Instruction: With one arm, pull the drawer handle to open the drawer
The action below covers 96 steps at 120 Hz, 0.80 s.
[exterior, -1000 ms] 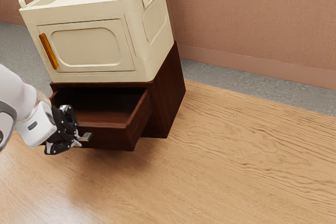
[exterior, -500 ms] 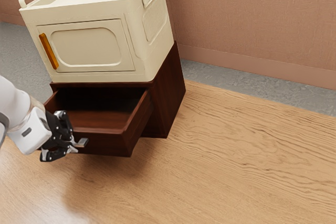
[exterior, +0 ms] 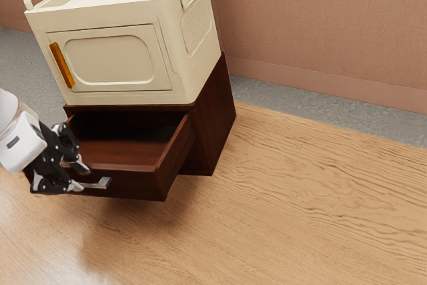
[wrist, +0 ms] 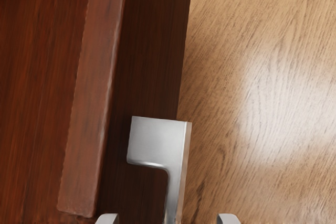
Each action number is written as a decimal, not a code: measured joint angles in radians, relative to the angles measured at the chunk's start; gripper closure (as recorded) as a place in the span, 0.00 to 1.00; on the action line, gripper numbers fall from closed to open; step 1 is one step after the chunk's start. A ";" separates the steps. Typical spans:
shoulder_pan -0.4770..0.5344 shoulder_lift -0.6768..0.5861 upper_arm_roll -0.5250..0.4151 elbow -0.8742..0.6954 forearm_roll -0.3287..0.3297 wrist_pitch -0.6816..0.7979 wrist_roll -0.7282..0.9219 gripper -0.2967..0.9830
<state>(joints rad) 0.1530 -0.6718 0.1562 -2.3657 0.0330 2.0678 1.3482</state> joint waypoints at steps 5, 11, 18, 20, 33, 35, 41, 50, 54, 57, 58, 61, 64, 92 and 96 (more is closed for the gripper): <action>0.000 0.009 0.000 0.045 -0.010 -0.053 -0.001 0.60; 0.000 0.041 0.000 0.112 -0.019 -0.123 -0.003 0.59; -0.005 0.124 -0.004 0.223 -0.026 -0.215 -0.004 0.57; -0.007 0.152 -0.005 0.258 -0.026 -0.242 -0.004 0.56; -0.022 0.287 -0.009 0.450 -0.027 -0.408 -0.004 0.52; -0.027 0.307 -0.009 0.483 -0.027 -0.433 -0.004 0.51; -0.047 0.365 -0.010 0.571 -0.027 -0.504 -0.004 0.47; -0.069 0.443 -0.035 0.683 -0.026 -0.590 -0.004 0.40; -0.074 0.478 -0.056 0.731 -0.025 -0.620 -0.005 0.37; -0.079 0.499 -0.067 0.758 -0.024 -0.640 -0.007 0.36; -0.080 0.505 -0.069 0.766 -0.024 -0.646 -0.009 0.35; -0.082 0.520 -0.075 0.788 -0.024 -0.663 -0.013 0.34; -0.083 0.530 -0.078 0.803 -0.024 -0.677 -0.018 0.33; -0.081 0.560 -0.083 0.837 -0.024 -0.753 -0.092 0.26; -0.081 0.560 -0.083 0.838 -0.025 -0.757 -0.101 0.26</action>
<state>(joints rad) 0.0721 -0.1118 0.0730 -1.5273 0.0084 1.3109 1.2473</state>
